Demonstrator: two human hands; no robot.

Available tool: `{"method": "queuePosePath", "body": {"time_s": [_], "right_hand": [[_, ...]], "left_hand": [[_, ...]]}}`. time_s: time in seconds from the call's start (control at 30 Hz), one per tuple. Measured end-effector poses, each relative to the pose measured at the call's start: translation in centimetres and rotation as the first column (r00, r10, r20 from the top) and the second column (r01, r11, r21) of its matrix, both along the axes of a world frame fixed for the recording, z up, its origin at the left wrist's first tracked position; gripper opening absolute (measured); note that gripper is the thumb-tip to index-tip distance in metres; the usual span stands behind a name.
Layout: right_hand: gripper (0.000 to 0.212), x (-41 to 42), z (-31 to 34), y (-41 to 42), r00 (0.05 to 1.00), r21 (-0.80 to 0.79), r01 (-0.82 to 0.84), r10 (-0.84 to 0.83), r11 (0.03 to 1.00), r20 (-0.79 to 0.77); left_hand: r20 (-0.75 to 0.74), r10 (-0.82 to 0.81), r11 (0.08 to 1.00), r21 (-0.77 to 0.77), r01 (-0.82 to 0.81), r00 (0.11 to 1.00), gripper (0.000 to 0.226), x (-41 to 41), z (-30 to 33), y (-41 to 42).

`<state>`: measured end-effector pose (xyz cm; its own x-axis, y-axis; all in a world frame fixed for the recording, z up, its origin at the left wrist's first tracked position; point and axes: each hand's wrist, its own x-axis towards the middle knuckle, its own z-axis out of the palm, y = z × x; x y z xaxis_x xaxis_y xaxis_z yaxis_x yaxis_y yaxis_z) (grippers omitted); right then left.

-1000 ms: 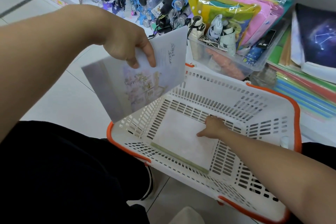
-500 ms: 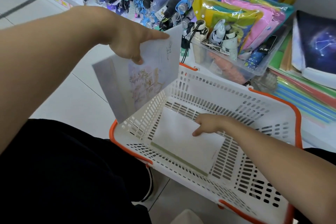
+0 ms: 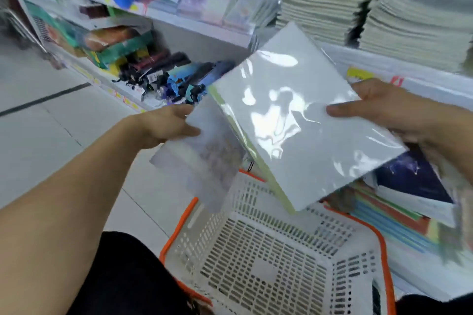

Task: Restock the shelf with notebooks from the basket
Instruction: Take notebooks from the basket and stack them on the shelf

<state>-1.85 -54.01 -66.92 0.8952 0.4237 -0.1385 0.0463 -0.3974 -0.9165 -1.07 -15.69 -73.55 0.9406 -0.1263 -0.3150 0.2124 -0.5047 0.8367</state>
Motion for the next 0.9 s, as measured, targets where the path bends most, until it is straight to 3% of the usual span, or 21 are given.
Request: {"method": "queuePosePath", "body": {"time_s": [0.1,0.23,0.43,0.5,0.53,0.6,0.7,0.8,0.87,0.9], "right_hand": [[0.023,-0.5,-0.4,1.0,0.980,0.299,0.174,-0.136,0.938,-0.143],[0.024,-0.7,-2.6,3.4,0.927,0.373,0.374,-0.342,0.849,-0.152],[0.022,-1.5,-1.0,3.7,0.910,0.505,0.400,-0.397,0.765,-0.119],[0.017,-1.8,0.3,2.9,0.874,0.559,0.424,-0.483,0.713,-0.048],[0.018,-1.8,1.3,2.1,0.850,0.593,0.433,-0.526,0.679,-0.018],[0.026,-1.8,3.7,-0.1,0.809,0.673,0.416,-0.587,0.611,0.032],[0.030,-1.2,7.1,-4.4,0.703,0.746,0.396,-0.699,0.535,0.128],[0.024,0.6,9.2,-9.1,0.586,0.725,0.461,-0.789,0.512,0.184],[0.018,2.4,10.2,-11.8,0.594,0.685,0.526,-0.794,0.504,0.129],[0.025,3.3,10.5,-12.9,0.619,0.664,0.548,-0.780,0.508,0.086]], "left_hand": [[0.055,-0.013,0.922,-0.385,0.033,0.998,0.033,-0.8,2.1,-3.7],[0.100,0.126,0.796,-0.604,-0.040,0.987,0.031,-1.2,4.7,-9.1],[0.104,0.268,0.718,-0.684,-0.127,0.958,0.020,-1.6,7.3,-12.2],[0.150,0.302,0.702,-0.703,-0.113,0.941,0.031,-1.3,9.1,-13.0],[0.167,0.278,0.676,-0.733,-0.070,0.946,0.038,-0.8,10.2,-13.7],[0.165,0.076,0.639,-0.765,0.079,0.983,0.054,-0.4,13.1,-16.2],[0.293,-0.129,0.763,-0.582,0.283,0.947,0.035,1.7,16.6,-20.2],[0.409,-0.142,0.825,-0.454,0.336,0.902,0.032,5.5,19.5,-25.7],[0.411,-0.087,0.831,-0.472,0.294,0.907,0.026,8.3,20.4,-29.4],[0.392,-0.041,0.840,-0.484,0.244,0.919,0.022,9.8,20.4,-31.0]]}}
